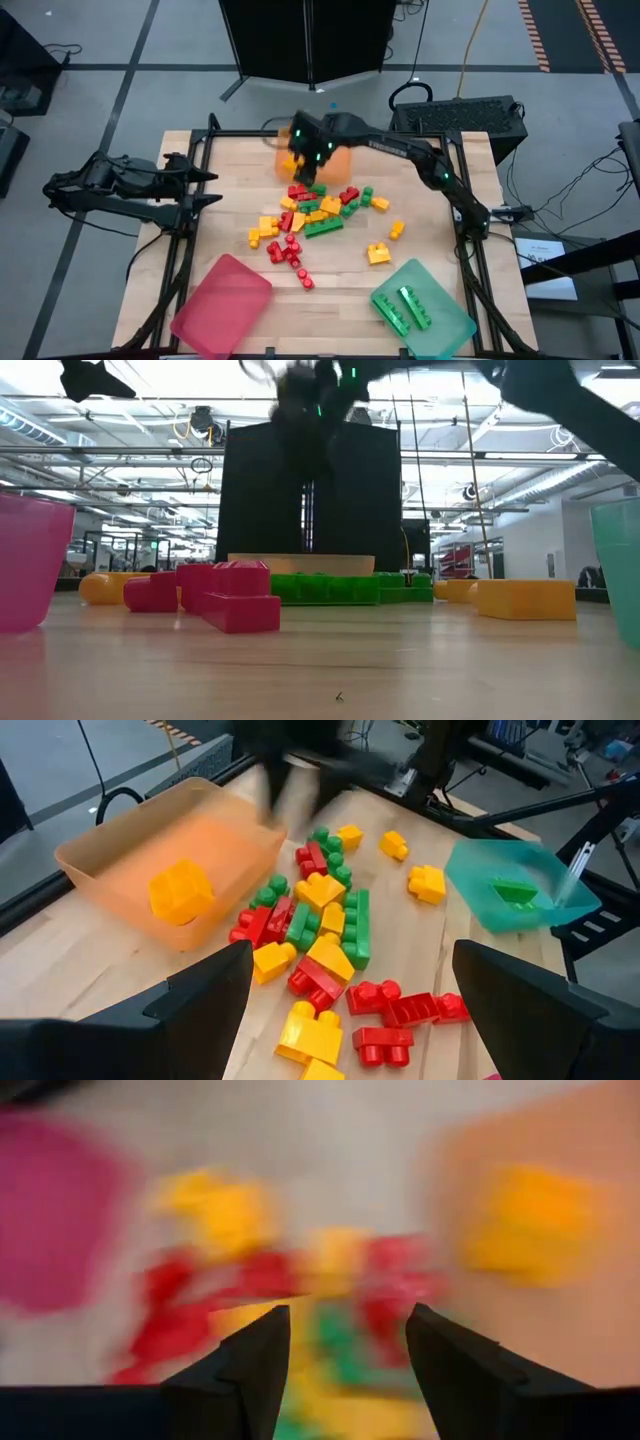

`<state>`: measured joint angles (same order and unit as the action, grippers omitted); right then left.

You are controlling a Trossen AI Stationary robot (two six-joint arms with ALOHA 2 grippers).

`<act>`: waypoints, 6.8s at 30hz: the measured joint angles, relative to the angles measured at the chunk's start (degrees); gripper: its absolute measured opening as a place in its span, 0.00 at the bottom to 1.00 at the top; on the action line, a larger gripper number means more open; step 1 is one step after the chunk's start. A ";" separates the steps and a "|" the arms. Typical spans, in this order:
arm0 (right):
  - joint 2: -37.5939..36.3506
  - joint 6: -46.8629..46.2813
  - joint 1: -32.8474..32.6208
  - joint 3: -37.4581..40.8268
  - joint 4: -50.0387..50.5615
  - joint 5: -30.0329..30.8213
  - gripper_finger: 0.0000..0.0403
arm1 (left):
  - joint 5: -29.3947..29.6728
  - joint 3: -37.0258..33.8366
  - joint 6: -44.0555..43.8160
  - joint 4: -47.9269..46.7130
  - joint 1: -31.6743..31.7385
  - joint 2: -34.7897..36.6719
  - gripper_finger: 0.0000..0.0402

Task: Sort blocks
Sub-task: Put the red 2 stud game piece into the pink bin

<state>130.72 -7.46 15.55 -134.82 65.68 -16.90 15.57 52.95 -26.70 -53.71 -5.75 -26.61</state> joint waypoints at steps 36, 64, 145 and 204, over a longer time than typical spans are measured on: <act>0.50 -56.03 -32.39 31.52 -32.08 24.41 0.62 | -0.28 0.02 -8.97 0.22 0.01 0.00 0.86; 0.57 -50.07 -31.99 27.23 -26.85 25.36 0.28 | -0.04 0.02 -8.44 0.02 -0.01 0.00 0.86; 7.18 -40.78 -28.61 0.39 -7.00 29.10 0.54 | -0.35 0.04 -6.98 -0.07 -0.01 0.00 0.86; 12.28 -23.10 -31.87 0.52 -44.22 15.29 0.01 | -0.28 0.04 -6.99 -2.85 -0.01 0.04 0.86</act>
<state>143.00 -30.56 -16.32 -134.30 21.46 -1.61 15.29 52.99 -33.69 -56.56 -5.76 -26.57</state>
